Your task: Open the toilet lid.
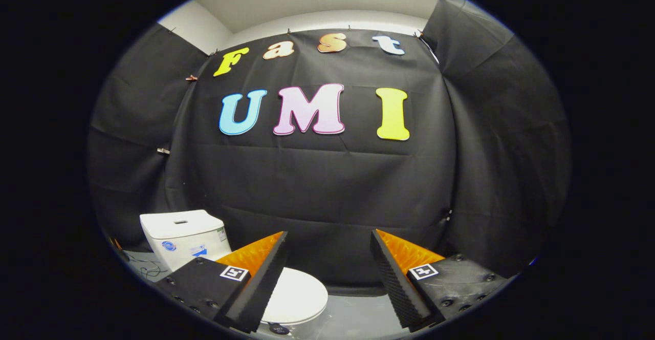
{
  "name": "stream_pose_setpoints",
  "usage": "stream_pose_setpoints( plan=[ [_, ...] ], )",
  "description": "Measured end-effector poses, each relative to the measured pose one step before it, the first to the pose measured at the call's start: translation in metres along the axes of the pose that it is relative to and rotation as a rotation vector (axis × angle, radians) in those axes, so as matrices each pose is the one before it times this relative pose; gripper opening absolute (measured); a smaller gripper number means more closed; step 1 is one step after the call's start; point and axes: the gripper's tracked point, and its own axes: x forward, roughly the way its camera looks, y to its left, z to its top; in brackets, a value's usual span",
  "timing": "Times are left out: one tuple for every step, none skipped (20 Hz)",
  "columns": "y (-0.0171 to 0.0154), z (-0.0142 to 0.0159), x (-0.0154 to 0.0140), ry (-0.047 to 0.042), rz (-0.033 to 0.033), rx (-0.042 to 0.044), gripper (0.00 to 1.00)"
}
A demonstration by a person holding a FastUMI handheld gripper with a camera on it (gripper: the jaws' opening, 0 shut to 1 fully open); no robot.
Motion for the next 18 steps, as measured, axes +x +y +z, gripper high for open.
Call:
stream_pose_setpoints(
  plan=[
    [0.0026,-0.00403,0.00458,0.01687,0.00251,0.00389,0.98],
    [0.00572,-0.00503,0.00416,0.0215,0.01013,0.01024,0.98],
    [0.00687,-0.00601,0.00416,0.01983,0.01117,0.01702,0.98],
    [0.00506,-0.00928,0.00597,0.02906,-0.00038,0.03097,0.99],
    [0.00378,-0.01123,0.0063,0.0333,-0.0026,0.0529,0.99],
    [0.00205,-0.01493,0.00655,0.03763,-0.0127,0.07121,0.99],
    [-0.00259,-0.01783,0.00718,0.04774,-0.02917,0.08289,1.0],
    [-0.00611,-0.02021,0.00536,0.05909,-0.04126,0.09794,1.0],
    [-0.01038,-0.01944,0.0063,0.05272,-0.05051,0.10085,0.99],
    [-0.01398,-0.01773,0.00813,0.04663,-0.05679,0.09703,0.98],
    [-0.01261,-0.01645,0.00772,0.04204,-0.04514,0.08926,0.99],
    [-0.01285,-0.01747,0.0066,0.0435,-0.0358,0.06507,0.98],
    [-0.01305,-0.02144,0.00435,0.05777,-0.03128,0.03572,0.99],
    [-0.0134,-0.01911,0.00179,0.04821,-0.01944,0.01504,0.98],
    [-0.01578,-0.01947,0.00362,0.03903,-0.02087,0.01349,0.99],
    [-0.01408,-0.01523,0.00252,0.0357,-0.01862,0.02605,0.99],
    [-0.00914,-0.01185,0.00271,0.03832,-0.01935,0.03636,0.99],
    [-0.01097,-0.01304,0.00469,0.04177,-0.01839,0.04347,0.99]
  ],
)
